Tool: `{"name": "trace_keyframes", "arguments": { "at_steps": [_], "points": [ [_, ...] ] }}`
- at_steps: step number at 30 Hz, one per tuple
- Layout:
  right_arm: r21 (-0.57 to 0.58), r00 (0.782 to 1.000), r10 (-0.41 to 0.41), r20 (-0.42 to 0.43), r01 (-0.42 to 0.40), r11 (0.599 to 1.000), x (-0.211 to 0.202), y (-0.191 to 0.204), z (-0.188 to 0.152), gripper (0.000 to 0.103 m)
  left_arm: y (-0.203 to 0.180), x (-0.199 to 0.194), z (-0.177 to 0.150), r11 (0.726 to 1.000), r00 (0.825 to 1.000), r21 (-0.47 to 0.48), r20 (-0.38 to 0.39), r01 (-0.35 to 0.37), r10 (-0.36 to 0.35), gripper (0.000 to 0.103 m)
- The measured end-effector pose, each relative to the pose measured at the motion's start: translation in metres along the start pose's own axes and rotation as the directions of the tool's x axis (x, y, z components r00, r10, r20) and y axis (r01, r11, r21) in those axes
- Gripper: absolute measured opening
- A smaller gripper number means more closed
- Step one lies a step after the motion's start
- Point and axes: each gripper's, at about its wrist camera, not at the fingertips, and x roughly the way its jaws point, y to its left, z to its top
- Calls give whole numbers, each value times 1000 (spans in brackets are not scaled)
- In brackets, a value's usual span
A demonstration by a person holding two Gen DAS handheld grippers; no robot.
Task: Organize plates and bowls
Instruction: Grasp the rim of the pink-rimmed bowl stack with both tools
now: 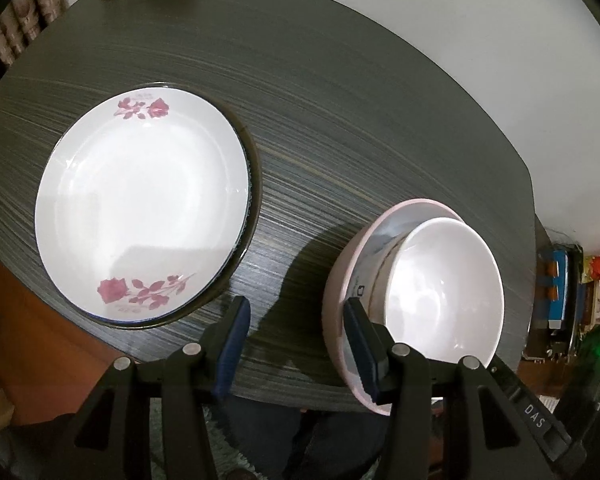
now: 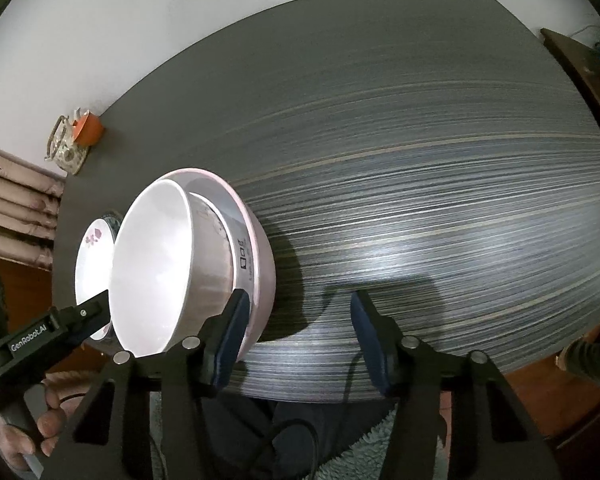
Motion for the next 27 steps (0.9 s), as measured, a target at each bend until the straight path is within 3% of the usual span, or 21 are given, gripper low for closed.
{"name": "trace_keyframes", "arguments": {
  "at_steps": [7, 22, 27],
  "points": [
    [-17, 1000, -2, -13, 2, 1000, 7, 4, 5, 43, 0, 9, 5, 1000, 1000, -11, -19, -11, 11, 50],
    [-25, 999, -24, -39, 23, 999, 25, 8, 13, 43, -3, 26, 16, 999, 999, 22, -26, -41, 42, 47],
    [-17, 999, -15, -45, 14, 1000, 27, 7, 16, 42, -10, 25, 17, 998, 1000, 64, -4, -17, 17, 24]
  ]
}}
